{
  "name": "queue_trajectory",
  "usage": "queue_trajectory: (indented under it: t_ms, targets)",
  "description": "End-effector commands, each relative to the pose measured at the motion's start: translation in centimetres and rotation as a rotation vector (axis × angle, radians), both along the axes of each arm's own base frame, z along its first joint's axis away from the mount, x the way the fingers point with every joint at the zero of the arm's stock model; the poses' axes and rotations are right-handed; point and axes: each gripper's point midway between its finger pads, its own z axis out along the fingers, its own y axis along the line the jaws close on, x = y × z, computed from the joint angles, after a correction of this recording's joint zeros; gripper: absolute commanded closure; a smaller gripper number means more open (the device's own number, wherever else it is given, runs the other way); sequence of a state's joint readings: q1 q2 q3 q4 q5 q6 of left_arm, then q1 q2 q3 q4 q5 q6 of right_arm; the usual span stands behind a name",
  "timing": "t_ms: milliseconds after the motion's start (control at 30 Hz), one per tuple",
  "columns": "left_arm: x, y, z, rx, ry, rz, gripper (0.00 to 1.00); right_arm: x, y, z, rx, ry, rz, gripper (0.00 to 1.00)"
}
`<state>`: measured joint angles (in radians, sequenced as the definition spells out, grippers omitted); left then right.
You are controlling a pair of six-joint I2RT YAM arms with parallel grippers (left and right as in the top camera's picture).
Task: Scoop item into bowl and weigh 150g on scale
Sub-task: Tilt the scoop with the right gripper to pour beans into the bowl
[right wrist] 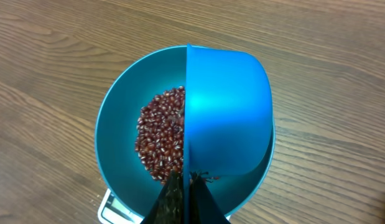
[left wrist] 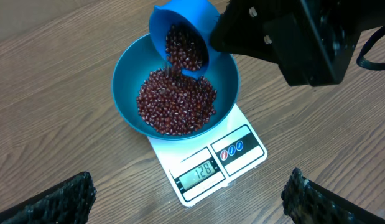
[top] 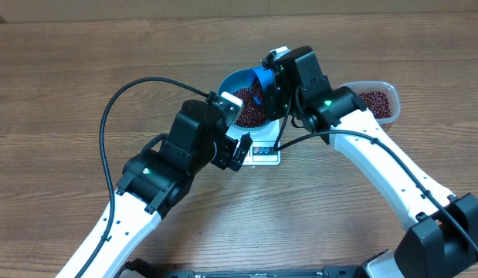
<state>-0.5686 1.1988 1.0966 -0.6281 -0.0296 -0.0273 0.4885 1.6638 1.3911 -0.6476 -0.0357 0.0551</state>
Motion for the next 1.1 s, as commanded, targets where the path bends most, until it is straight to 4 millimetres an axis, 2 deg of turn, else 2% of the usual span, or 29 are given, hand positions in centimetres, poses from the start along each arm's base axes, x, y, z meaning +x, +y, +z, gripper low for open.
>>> queue_trajectory:
  t_ms: [0, 233, 1067]
  targets:
    - [0.38, -0.19, 1.23, -0.021, -0.024, 0.002, 0.00, 0.38, -0.30, 0.34, -0.039, -0.037, -0.025, 0.96]
    - [0.39, -0.18, 1.23, -0.021, -0.024, 0.002, 0.00, 0.90, -0.92, 0.51, -0.067, -0.062, -0.056, 0.96]
    - [0.42, -0.21, 1.26, -0.022, -0.026, 0.002, 0.00, 0.76, -1.00, 0.37, -0.070, -0.054, -0.056, 0.96]
